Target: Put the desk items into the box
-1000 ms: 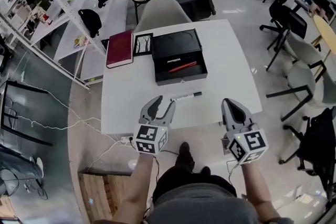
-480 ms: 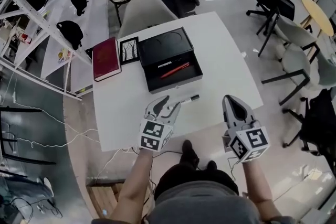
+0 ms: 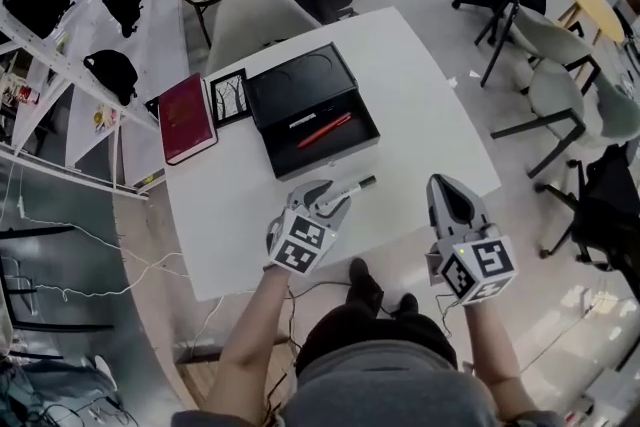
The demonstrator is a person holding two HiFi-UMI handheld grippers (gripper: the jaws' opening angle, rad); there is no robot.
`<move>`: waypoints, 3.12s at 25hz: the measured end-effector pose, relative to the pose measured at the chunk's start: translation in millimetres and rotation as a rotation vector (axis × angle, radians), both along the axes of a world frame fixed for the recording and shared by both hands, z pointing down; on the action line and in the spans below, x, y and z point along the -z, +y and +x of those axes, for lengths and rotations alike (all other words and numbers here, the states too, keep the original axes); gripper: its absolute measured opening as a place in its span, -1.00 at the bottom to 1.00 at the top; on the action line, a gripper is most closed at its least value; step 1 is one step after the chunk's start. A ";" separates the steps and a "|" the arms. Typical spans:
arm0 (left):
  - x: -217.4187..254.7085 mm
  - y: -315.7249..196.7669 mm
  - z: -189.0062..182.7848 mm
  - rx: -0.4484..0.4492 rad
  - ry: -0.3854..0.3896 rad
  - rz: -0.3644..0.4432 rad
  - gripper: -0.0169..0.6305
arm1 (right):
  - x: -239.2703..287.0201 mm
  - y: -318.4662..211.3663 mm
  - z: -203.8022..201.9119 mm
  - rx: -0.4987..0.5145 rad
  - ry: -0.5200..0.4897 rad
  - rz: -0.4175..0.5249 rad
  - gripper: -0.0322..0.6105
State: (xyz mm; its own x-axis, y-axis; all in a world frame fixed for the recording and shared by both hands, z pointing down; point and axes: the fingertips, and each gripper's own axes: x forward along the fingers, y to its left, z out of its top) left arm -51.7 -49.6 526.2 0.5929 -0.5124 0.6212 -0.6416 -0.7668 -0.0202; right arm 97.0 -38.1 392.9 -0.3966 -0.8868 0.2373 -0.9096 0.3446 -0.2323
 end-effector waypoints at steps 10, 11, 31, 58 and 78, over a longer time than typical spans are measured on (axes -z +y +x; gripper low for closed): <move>-30.2 1.9 5.4 -0.129 -0.099 -0.101 -0.43 | -4.4 -2.6 2.6 -0.046 0.000 -0.021 -0.89; -32.6 2.3 6.1 -0.138 -0.107 -0.113 -0.43 | -5.3 -2.8 3.6 -0.050 0.000 -0.022 -0.89; -49.4 6.2 8.8 -0.228 -0.169 -0.200 -0.68 | -16.4 -7.4 12.1 -0.096 0.004 -0.060 -0.89; 29.3 3.2 -14.4 -0.225 -0.160 -0.077 -0.72 | -7.9 -2.9 4.5 -0.067 0.001 -0.042 -0.89; 50.8 -68.1 -30.1 -0.259 -0.259 -0.031 -0.73 | -5.0 -45.8 4.7 -0.048 -0.010 -0.035 -0.89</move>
